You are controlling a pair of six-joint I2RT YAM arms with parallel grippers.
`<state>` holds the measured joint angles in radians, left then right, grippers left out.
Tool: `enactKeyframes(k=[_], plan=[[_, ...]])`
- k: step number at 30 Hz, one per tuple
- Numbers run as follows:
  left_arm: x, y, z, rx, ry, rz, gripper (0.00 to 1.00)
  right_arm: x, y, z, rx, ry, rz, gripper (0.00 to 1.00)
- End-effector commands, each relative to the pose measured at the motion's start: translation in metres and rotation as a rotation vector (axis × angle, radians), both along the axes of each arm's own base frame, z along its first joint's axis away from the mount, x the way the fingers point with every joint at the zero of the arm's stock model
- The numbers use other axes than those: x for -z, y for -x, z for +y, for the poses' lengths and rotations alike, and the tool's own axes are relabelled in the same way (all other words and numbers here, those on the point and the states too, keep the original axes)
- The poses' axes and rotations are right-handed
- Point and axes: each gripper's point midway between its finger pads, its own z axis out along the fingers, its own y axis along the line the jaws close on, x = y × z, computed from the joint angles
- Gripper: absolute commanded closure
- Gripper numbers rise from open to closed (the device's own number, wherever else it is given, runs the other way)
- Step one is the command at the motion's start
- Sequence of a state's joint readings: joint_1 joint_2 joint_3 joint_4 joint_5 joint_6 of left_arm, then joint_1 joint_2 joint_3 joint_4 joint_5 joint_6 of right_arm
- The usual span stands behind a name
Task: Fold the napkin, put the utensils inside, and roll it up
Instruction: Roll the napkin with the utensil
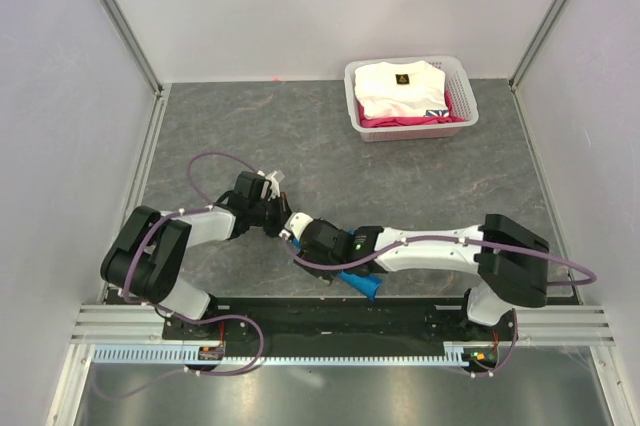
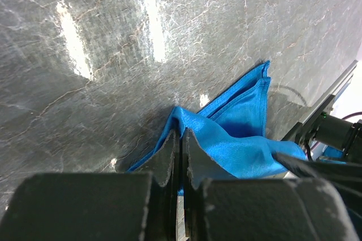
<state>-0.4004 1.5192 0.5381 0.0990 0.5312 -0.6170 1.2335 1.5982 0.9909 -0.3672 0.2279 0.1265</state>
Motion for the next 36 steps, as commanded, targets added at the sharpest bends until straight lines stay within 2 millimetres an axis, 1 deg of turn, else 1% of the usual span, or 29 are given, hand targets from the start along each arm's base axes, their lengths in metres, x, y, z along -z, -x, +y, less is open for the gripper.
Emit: enactKeyframes(k=[1,7,10,11,12,13,14,15,16,17,18,19,22,23,25,26,27,28,29,30,31,32,33,34,35,36], plan=[[0.001,0.002,-0.001,0.011,-0.004,0.026,0.98,0.009,-0.026,-0.005,0.091,0.072,-0.109,0.25],[-0.002,0.002,-0.002,0.016,0.004,0.024,0.98,0.032,-0.024,-0.008,0.076,0.136,-0.086,0.31],[-0.003,0.002,-0.002,0.022,0.007,0.02,0.98,0.043,-0.019,-0.009,0.067,0.142,-0.03,0.44],[-0.004,0.002,-0.002,0.022,0.009,0.014,0.98,0.047,-0.018,-0.012,0.07,0.145,-0.004,0.5],[-0.005,0.002,-0.002,0.02,0.009,0.013,0.91,0.051,-0.011,-0.009,0.051,0.13,0.043,0.53],[-0.005,0.003,0.0,0.014,0.003,0.018,0.83,0.055,-0.008,-0.01,0.046,0.132,0.068,0.56],[-0.011,0.001,0.0,0.007,0.007,0.003,0.74,0.06,-0.004,-0.012,0.045,0.131,0.097,0.62],[-0.013,0.0,0.001,-0.003,0.002,-0.006,0.57,0.062,0.003,-0.009,0.029,0.117,0.134,0.64],[-0.015,-0.002,0.002,-0.013,0.0,-0.012,0.5,0.063,0.006,-0.007,0.025,0.099,0.148,0.67],[-0.017,-0.002,0.004,-0.025,-0.002,-0.018,0.44,0.065,0.011,-0.007,0.026,0.085,0.175,0.68],[-0.023,-0.005,0.006,-0.04,-0.006,-0.041,0.35,0.066,0.018,-0.004,0.011,0.06,0.218,0.69],[-0.026,-0.006,0.008,-0.052,-0.012,-0.054,0.32,0.063,0.018,-0.001,0.01,0.027,0.231,0.69],[-0.031,-0.005,0.018,-0.08,-0.044,-0.083,0.29,0.055,0.024,0.006,-0.008,-0.061,0.302,0.7],[-0.027,-0.003,0.025,-0.094,-0.078,-0.079,0.28,0.052,0.026,0.007,-0.02,-0.084,0.326,0.7],[-0.032,-0.003,0.034,-0.112,-0.108,-0.103,0.27,0.045,0.03,0.011,-0.05,-0.142,0.394,0.7],[-0.03,-0.002,0.041,-0.124,-0.139,-0.113,0.27,0.042,0.03,0.011,-0.057,-0.161,0.416,0.7],[-0.032,-0.001,0.043,-0.129,-0.145,-0.125,0.27,0.039,0.03,0.012,-0.065,-0.18,0.435,0.7],[-0.041,-0.002,0.044,-0.134,-0.134,-0.164,0.27,0.038,0.028,0.011,-0.064,-0.203,0.459,0.7],[-0.04,0.003,0.045,-0.13,-0.129,-0.164,0.27,0.036,0.032,0.012,-0.083,-0.223,0.499,0.7],[-0.043,0.003,0.044,-0.127,-0.114,-0.183,0.27,0.037,0.033,0.012,-0.088,-0.227,0.52,0.7],[-0.05,0.003,0.043,-0.126,-0.096,-0.216,0.27,0.037,0.028,0.009,-0.081,-0.238,0.531,0.7],[-0.048,0.008,0.043,-0.118,-0.086,-0.216,0.28,0.037,0.029,0.009,-0.089,-0.25,0.555,0.71],[-0.048,0.009,0.043,-0.117,-0.079,-0.225,0.28,0.039,0.029,0.008,-0.086,-0.254,0.57,0.71],[-0.05,0.009,0.042,-0.117,-0.067,-0.241,0.29,0.04,0.023,0.006,-0.077,-0.27,0.581,0.71],[-0.049,0.013,0.041,-0.111,-0.057,-0.242,0.3,0.038,0.027,0.006,-0.092,-0.291,0.615,0.71],[-0.049,0.014,0.041,-0.11,-0.049,-0.241,0.31,0.038,0.025,0.005,-0.087,-0.303,0.627,0.71]])
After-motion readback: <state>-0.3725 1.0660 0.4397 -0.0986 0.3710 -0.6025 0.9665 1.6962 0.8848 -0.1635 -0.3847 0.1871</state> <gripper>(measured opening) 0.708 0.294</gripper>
